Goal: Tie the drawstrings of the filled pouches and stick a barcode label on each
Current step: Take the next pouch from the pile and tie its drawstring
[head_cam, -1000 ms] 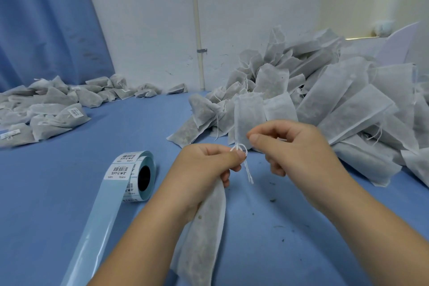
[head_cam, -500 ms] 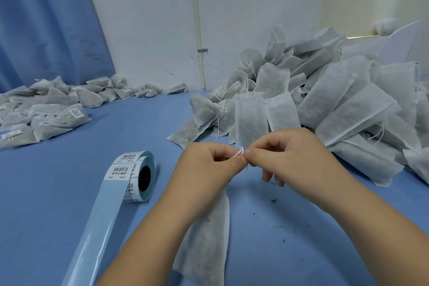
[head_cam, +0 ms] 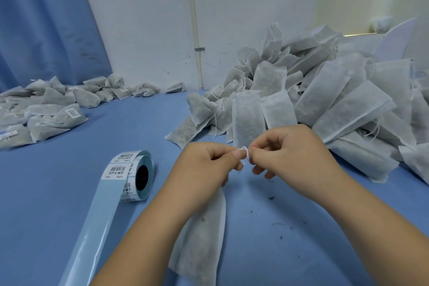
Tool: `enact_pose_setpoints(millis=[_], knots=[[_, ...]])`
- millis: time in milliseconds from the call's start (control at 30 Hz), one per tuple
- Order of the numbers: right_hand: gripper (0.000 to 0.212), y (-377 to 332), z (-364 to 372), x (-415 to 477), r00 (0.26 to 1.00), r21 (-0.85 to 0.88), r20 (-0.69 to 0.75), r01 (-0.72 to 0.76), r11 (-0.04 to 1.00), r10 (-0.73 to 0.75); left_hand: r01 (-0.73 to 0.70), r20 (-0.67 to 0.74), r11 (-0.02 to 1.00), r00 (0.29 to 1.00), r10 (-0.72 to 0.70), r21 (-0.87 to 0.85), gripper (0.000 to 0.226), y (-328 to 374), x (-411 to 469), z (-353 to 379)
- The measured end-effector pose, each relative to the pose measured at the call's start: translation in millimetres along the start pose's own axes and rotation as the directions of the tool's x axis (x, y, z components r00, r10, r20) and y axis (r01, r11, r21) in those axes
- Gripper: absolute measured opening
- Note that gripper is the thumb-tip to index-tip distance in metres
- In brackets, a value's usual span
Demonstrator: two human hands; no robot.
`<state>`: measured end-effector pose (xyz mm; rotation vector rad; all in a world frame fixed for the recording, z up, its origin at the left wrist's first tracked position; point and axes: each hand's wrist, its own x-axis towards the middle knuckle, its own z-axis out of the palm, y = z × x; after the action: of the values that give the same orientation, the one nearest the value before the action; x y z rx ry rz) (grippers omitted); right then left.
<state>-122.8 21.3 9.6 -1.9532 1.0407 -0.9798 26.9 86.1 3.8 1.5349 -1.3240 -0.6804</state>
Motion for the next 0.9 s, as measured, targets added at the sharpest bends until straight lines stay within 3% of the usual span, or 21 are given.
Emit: enact_pose_setpoints(millis=[333,467,900], knots=[[0.015,3.2,-6.0,3.7,0.999,-0.044,-0.019,-0.034,0.998,0.033,0.139,-0.069,0.986,0.987,-0.145,-0.091,0.032,-3.4,5.3,-5.3],[0.016,5.0,-10.2,5.8,0.999,-0.051,-0.03,-0.033,0.998,0.031,0.186,-0.071,0.977,0.979,-0.193,-0.101,0.021,-4.3,7.2,-7.8],[0.016,14.8,-19.7,12.5,0.999,-0.017,-0.034,-0.017,1.0,0.017,0.192,-0.107,0.977,0.974,-0.201,-0.087,0.017,-9.1,9.7,-15.4]])
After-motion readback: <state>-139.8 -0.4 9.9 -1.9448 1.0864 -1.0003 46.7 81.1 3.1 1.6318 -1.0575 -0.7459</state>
